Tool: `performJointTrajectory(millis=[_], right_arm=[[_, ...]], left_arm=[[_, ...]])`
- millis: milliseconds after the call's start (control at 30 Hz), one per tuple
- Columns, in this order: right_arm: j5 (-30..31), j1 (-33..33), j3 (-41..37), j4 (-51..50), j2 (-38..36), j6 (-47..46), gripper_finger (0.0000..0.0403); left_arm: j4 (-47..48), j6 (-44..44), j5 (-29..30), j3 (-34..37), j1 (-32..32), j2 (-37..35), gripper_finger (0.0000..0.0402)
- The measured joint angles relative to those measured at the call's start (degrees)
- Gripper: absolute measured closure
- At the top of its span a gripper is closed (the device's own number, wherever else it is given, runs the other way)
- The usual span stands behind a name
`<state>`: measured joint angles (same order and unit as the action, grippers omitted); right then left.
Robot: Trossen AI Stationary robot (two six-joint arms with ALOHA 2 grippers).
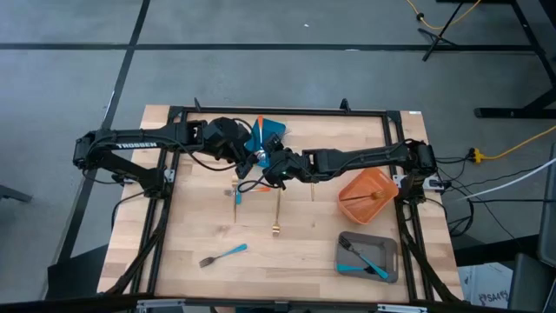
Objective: Sort silverware by color (type)
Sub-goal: Put the right orange fork into the blue bin
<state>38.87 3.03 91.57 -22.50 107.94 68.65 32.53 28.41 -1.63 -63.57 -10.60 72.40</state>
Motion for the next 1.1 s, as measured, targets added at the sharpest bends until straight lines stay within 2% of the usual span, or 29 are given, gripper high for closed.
performJointTrajectory(millis=[333,733,1100], right_arm=[[0.1,-0.1,-0.1,1.1,0.0,0.9,0.0402],[-0.9,-0.1,-0.1,1.5,0.0,1.1,0.0402],[-2.8,0.0,-0.1,1.7,0.0,1.1,0.0402]], left_arm=[[0.0,0.0,0.2,0.0,0.0,0.0,0.0321],[-0.3,-0.4,4.4,0.0,0.0,0.0,0.0321],[-2.6,-0.5,5.2,0.0,0.0,0.0,0.0321]])
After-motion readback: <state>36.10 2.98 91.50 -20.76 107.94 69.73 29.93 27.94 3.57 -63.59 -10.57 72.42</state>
